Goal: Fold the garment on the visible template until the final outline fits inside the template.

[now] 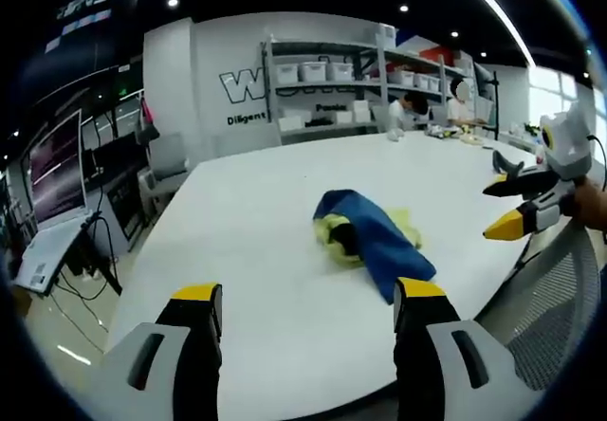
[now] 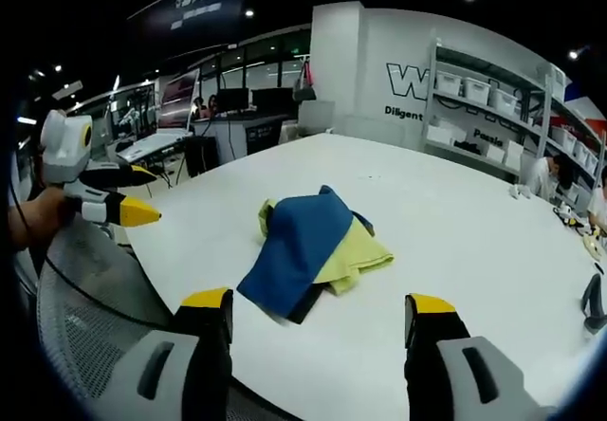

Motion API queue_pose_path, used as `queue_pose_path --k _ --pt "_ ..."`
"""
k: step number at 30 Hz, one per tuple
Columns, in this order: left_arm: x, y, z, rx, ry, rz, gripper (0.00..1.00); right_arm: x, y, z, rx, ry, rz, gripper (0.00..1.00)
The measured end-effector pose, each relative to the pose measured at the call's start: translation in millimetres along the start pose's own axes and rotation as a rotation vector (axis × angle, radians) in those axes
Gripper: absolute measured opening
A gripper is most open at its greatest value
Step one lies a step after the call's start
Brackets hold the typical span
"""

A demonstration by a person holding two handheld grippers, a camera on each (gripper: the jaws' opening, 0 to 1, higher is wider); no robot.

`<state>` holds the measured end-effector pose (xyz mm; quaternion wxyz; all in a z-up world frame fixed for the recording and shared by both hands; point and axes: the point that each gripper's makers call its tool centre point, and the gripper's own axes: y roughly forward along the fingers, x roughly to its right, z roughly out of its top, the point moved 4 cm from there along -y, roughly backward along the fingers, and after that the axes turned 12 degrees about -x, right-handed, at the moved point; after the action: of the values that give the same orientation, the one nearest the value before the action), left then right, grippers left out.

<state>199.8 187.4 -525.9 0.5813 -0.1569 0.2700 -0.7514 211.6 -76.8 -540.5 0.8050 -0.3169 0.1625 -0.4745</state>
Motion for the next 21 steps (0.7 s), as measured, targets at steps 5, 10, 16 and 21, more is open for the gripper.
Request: queue_pose_path --k 5,10,16,21 --pt "-0.8 0.2 0.2 -0.001 -0.012 -0.002 0.73 0.1 -0.2 0.8 0.005 0.012 0.011 0.74" --pt "0.6 1.1 -0.5 -0.01 -0.013 -0.01 0.74 0.9 2.3 -1.3 -0.014 0.022 0.02 0.77" --pt "0.2 1.1 -0.8 -0.012 -0.019 -0.011 0.74 1.8 1.5 -1.4 -0.009 0.035 0.019 0.77" --pt "0.2 0.9 -0.8 -0.011 -0.016 -0.011 0.74 1.4 1.7 -1.7 -0.013 0.023 0.012 0.77"
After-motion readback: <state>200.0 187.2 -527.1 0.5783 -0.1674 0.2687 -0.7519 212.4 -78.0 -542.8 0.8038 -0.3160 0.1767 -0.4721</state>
